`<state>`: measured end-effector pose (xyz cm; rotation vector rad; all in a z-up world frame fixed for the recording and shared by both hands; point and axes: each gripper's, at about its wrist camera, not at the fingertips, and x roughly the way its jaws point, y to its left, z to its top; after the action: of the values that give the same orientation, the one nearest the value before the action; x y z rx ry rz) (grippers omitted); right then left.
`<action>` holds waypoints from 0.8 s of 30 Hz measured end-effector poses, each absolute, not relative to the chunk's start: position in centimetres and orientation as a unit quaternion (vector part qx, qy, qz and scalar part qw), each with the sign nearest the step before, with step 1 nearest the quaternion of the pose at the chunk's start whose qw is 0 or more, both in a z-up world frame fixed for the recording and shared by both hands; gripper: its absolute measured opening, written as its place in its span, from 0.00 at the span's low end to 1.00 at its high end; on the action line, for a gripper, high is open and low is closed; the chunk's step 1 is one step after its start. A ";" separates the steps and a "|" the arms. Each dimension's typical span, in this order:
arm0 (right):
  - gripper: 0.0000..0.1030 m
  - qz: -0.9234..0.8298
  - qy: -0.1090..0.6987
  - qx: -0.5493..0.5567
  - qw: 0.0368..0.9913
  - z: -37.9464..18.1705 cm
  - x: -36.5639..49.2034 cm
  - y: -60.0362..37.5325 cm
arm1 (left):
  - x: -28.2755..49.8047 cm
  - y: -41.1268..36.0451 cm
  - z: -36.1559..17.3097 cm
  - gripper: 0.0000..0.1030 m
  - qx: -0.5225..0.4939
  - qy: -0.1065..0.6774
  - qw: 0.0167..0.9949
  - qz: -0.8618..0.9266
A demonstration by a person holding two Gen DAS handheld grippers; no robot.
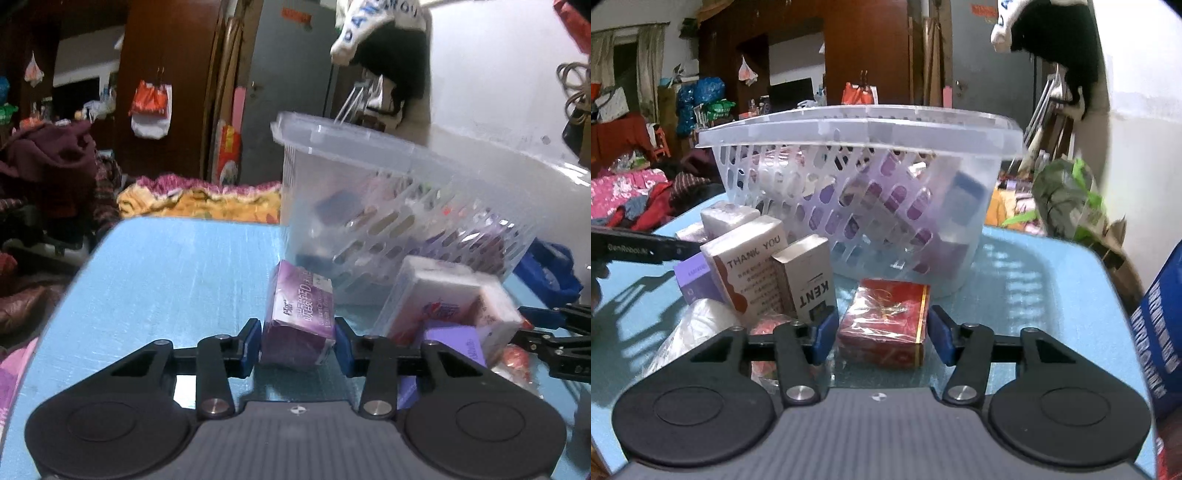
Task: Organize objects
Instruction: 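Grasp a purple wrapped pack with left gripper while right grasps a red box, then lift both held items over the basket and open both grippers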
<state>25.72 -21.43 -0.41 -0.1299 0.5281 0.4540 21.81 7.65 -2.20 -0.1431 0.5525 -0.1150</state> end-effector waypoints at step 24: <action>0.55 0.230 0.012 -0.064 0.971 10.9 18.0 -21.7 | 19.4 4.8 9.1 0.44 -0.064 0.072 0.987 -0.127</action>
<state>17.97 -21.68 10.92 -0.1296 0.0252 0.4648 19.36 4.77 9.11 -0.1279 0.1448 -0.2554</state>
